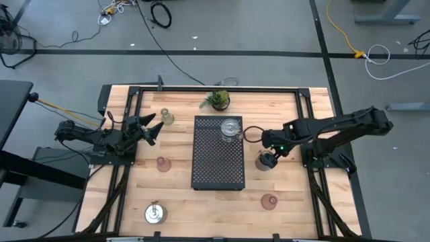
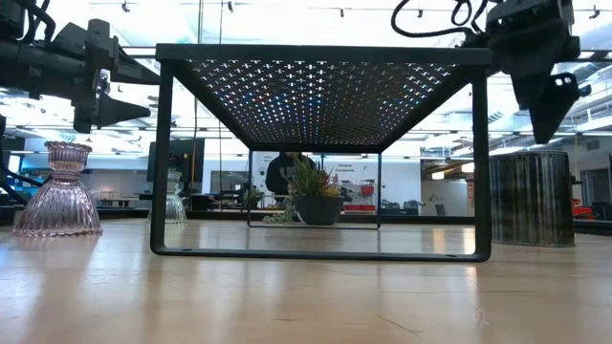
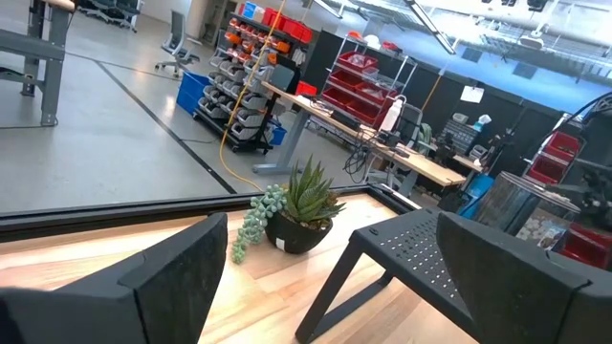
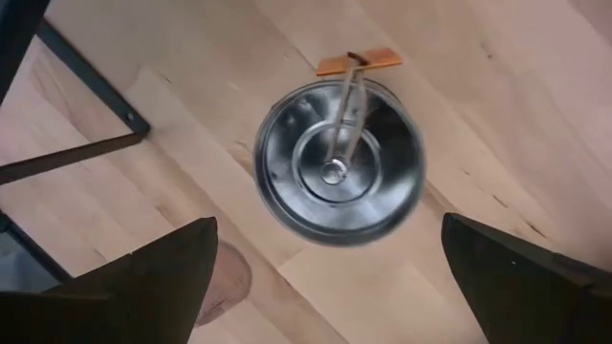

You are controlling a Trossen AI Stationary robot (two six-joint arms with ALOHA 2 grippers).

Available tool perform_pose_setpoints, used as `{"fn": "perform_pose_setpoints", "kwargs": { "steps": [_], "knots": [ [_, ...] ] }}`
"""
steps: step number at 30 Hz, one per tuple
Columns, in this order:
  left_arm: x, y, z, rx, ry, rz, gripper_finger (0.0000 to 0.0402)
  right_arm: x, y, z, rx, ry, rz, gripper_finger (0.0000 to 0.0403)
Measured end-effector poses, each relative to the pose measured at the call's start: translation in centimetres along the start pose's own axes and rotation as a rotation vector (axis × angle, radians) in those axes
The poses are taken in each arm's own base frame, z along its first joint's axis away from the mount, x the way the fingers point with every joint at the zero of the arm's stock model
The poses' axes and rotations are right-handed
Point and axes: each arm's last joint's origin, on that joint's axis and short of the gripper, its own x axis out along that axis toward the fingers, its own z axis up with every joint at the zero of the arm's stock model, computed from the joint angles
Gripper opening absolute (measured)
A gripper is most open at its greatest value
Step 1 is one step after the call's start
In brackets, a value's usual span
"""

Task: Pick & Place candle stick holders
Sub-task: Put the right scented candle can on the shelf aligned with the other scented candle can

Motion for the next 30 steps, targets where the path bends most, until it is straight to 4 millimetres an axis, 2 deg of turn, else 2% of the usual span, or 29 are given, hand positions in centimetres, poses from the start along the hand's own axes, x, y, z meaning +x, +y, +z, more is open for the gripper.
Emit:
{"fn": "perform_pose_setpoints", "kwargs": {
  "steps": [6, 19, 30],
  "knots": [
    [0.0, 0.0, 0.0, 0.0, 0.0, 0.0, 0.0378, 1.3, -0.3, -0.1, -0.005, -0.007, 0.007, 0.04],
    [0.0, 0.0, 0.0, 0.0, 0.0, 0.0, 0.0378, 1.6, -0.3, 0.1, -0.006, -0.056, -0.015, 0.04],
    [0.0, 0.0, 0.0, 0.001, 0.001, 0.0, 0.0378, 3.0, 0.2, 0.7, 0.007, -0.027, -0.037, 0.04]
  ]
}}
